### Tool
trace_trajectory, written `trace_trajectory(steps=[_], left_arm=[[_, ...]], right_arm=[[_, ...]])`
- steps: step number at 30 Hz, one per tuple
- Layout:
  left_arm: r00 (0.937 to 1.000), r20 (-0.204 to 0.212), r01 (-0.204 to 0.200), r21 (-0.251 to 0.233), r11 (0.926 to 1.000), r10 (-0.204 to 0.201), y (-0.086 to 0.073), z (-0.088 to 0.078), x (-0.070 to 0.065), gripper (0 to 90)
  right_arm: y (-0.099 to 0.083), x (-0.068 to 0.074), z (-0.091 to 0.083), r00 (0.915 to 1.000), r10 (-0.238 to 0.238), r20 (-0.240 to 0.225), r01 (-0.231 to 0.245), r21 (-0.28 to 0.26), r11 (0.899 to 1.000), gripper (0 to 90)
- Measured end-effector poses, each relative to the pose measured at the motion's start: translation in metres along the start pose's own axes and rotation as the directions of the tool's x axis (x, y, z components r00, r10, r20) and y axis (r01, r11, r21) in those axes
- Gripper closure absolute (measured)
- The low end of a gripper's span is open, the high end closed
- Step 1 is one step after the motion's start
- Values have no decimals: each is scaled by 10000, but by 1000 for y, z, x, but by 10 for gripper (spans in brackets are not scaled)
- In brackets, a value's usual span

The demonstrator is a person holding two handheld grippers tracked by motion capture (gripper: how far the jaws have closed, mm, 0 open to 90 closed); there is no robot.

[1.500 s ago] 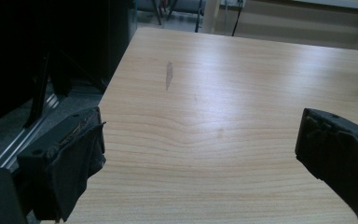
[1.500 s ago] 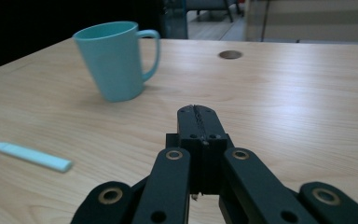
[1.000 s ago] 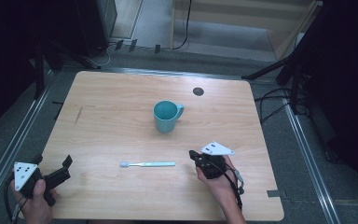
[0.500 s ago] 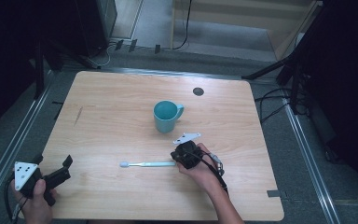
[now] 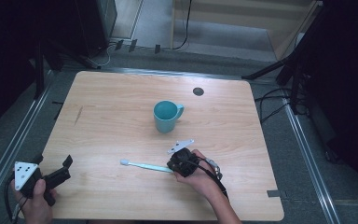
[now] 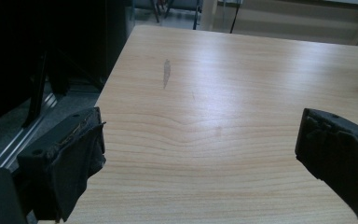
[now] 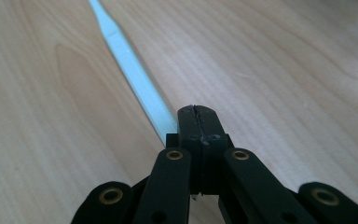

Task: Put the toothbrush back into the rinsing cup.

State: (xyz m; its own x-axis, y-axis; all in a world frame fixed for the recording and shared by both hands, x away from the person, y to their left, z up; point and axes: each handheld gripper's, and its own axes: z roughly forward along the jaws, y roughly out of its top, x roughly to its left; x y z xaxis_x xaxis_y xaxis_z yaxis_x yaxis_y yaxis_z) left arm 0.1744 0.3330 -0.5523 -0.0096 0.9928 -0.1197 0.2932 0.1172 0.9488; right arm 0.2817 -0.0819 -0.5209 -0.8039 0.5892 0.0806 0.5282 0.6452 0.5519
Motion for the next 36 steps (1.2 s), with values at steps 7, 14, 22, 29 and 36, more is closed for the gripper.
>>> trace_trajectory(steps=[7,14,22,29,36], left_arm=[[10000,-1,5,-6,10000,-5,0,0,0,14],[10000,-4,10,6,10000,-10,0,0,0,14],[10000,17,39,5,10000,-39,0,0,0,14],[9999,54,115,-23,9999,-115,0,1,1,14],[9999,77,150,-14,9999,-149,0,0,1,14]], right_arm=[[-8,16,1,9990,-257,-375,264,180,9995,900],[-11,36,2,9948,-470,-902,510,426,9978,900],[7,45,3,9948,-461,-907,517,602,9968,828],[38,59,9,9948,-887,-497,954,1533,9836,784],[58,70,25,9981,-607,-52,600,2655,9622,769]])
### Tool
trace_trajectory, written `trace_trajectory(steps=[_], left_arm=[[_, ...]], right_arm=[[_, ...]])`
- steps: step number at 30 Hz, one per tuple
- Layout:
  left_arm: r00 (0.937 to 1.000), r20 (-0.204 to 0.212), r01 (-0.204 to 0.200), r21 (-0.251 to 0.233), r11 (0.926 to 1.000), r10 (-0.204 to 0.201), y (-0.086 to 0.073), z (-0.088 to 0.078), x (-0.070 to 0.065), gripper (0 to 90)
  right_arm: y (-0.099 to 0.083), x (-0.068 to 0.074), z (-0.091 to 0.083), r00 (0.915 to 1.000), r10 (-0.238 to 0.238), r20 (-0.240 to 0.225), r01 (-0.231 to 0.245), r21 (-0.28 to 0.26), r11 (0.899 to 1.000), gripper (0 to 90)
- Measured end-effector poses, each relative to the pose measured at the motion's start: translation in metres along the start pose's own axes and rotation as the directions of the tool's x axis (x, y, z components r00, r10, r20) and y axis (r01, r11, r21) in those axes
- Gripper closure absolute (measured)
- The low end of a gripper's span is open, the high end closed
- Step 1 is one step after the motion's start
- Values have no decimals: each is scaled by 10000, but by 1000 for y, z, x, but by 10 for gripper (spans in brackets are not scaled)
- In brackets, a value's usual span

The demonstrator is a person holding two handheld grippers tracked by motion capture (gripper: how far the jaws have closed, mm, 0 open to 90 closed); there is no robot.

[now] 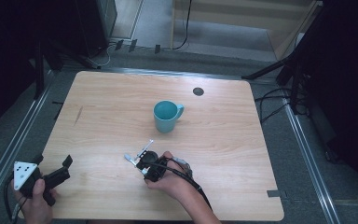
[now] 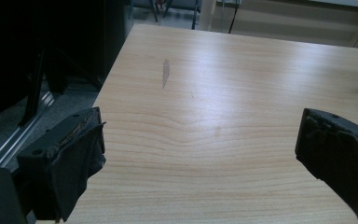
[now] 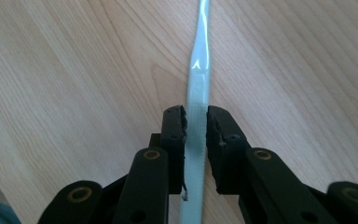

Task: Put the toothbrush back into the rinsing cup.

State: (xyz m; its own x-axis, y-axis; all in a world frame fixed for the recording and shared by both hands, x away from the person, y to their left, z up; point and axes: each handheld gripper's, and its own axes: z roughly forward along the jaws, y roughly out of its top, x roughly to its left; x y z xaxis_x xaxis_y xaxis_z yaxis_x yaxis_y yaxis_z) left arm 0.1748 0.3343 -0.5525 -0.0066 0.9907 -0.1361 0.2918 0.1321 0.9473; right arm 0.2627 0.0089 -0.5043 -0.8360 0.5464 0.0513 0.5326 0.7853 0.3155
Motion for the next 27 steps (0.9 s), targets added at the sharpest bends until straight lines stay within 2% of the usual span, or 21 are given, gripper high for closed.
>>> trace_trajectory(steps=[4,8,12,17,19,23,25,27], left_arm=[[10000,23,24,-13,10000,-24,0,0,0,14],[10000,13,4,-4,10000,-4,0,0,0,14],[10000,14,-28,-9,10000,28,0,0,0,14],[10000,11,-37,-16,10000,37,0,0,-1,13],[10000,18,-32,-7,10000,32,0,0,0,14],[10000,16,-32,-11,10000,32,0,0,0,13],[10000,15,-52,-5,10000,52,0,0,-1,14],[10000,17,-56,-2,10000,56,0,0,0,14]], right_arm=[[6,2,6,9998,145,101,-149,415,9990,759],[9,4,9,9996,18,271,-35,620,9981,750],[10,6,12,9978,-214,624,175,625,9979,777],[9,7,11,9973,-329,653,290,602,9978,794],[8,5,10,9991,-173,378,156,439,9989,794],[4,-3,3,9990,228,385,-215,-339,9992,794],[3,-8,-4,9983,493,300,-467,-817,9956,795],[1,-12,-11,9977,576,361,-521,-1398,9888,795]])
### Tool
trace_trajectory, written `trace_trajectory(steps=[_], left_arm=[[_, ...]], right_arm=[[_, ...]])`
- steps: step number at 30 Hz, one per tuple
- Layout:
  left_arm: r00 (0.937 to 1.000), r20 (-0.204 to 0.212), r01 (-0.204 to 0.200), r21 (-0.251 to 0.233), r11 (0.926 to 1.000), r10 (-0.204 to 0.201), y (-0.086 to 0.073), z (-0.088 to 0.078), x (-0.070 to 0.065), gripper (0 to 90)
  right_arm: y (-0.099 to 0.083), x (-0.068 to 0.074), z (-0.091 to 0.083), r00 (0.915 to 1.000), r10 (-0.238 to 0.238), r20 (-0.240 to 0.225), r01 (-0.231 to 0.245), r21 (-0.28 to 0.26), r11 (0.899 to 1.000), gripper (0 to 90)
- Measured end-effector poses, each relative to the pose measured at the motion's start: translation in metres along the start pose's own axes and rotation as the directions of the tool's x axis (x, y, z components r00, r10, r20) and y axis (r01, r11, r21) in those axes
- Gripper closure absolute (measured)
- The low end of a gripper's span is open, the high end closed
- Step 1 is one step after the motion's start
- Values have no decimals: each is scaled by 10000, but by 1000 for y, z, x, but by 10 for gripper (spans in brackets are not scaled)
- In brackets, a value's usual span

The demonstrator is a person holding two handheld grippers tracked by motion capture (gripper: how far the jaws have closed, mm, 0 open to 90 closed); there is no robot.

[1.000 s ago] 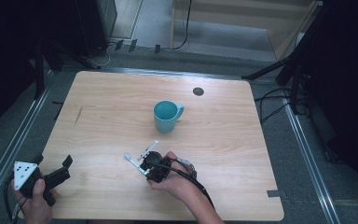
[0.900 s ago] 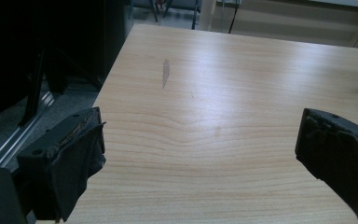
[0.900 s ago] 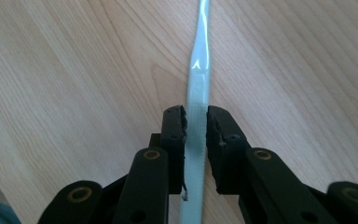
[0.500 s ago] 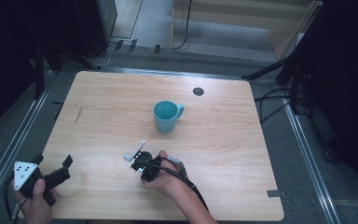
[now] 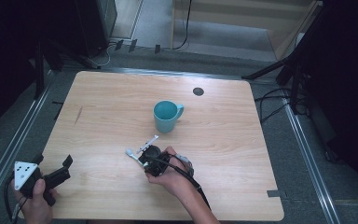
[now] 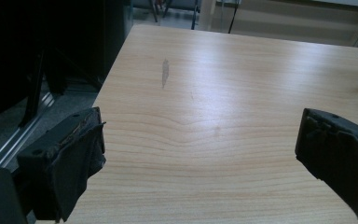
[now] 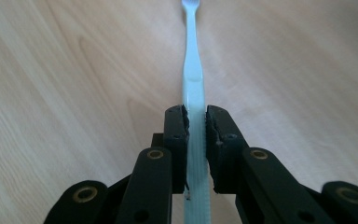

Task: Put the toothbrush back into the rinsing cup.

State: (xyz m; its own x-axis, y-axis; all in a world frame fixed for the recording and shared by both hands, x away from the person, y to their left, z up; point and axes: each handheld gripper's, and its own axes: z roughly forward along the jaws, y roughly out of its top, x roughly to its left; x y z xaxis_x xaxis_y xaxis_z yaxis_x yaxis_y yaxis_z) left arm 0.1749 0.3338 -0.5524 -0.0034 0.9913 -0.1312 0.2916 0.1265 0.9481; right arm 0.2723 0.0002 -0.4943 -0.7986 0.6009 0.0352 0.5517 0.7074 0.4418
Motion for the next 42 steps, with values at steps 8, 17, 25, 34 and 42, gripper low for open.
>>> trace_trajectory(steps=[8,17,25,34,42], left_arm=[[10000,-13,-14,-17,10000,14,0,0,0,14],[10000,-11,-18,-19,10000,18,0,0,0,14],[10000,-11,-26,-16,10000,26,0,0,0,14],[10000,-12,-40,-22,10000,40,0,0,0,14],[10000,-10,-17,-18,10000,17,0,0,0,14]], right_arm=[[0,-18,-31,9964,784,330,-674,-2557,9644,795],[0,-32,-54,9868,1588,330,-1227,-4888,8637,795],[-2,-50,-68,9720,2345,161,-1757,-6130,7703,795],[2,-70,-79,9548,2972,-95,-2170,-7058,6744,795],[13,-93,-76,9452,3250,-312,-2313,-7663,5993,795]])
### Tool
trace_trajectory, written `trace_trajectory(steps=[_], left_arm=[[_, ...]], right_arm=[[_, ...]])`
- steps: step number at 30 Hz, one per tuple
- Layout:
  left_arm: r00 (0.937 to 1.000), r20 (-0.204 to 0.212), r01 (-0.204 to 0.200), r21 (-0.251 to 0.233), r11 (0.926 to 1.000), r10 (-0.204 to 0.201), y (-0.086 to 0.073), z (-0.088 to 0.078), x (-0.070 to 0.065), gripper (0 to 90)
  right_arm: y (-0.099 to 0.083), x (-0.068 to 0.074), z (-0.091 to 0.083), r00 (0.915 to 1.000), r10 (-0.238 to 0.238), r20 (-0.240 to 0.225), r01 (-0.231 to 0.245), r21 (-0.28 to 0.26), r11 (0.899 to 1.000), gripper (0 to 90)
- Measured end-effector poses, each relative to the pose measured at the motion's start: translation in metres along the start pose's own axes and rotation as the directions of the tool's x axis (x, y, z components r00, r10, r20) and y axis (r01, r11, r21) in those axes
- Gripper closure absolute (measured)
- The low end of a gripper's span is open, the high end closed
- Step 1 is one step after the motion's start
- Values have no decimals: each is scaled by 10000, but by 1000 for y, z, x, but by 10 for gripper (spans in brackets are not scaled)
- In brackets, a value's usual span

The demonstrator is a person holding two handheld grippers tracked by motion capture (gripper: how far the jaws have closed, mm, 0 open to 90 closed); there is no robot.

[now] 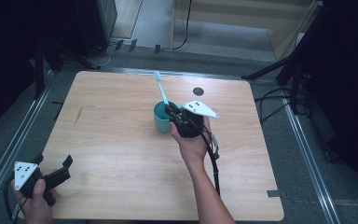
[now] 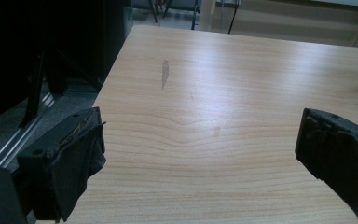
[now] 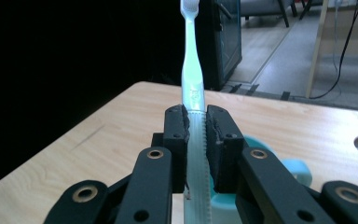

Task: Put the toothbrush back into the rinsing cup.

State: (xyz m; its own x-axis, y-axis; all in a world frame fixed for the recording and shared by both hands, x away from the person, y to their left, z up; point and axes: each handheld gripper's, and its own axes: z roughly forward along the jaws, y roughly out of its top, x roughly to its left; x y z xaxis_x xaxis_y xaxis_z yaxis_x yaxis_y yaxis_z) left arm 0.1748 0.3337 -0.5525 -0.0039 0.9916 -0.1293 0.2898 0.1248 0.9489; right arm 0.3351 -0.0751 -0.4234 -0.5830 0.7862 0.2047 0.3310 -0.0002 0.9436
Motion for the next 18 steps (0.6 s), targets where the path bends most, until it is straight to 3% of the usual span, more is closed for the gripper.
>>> trace_trajectory(steps=[7,18], left_arm=[[10000,10,49,3,10000,-49,0,0,0,14],[9999,43,127,-20,9999,-127,0,0,1,14]], right_arm=[[1,-14,26,9997,236,108,-231,-465,9987,795],[-15,-32,68,9983,511,298,-494,-536,9973,795]])
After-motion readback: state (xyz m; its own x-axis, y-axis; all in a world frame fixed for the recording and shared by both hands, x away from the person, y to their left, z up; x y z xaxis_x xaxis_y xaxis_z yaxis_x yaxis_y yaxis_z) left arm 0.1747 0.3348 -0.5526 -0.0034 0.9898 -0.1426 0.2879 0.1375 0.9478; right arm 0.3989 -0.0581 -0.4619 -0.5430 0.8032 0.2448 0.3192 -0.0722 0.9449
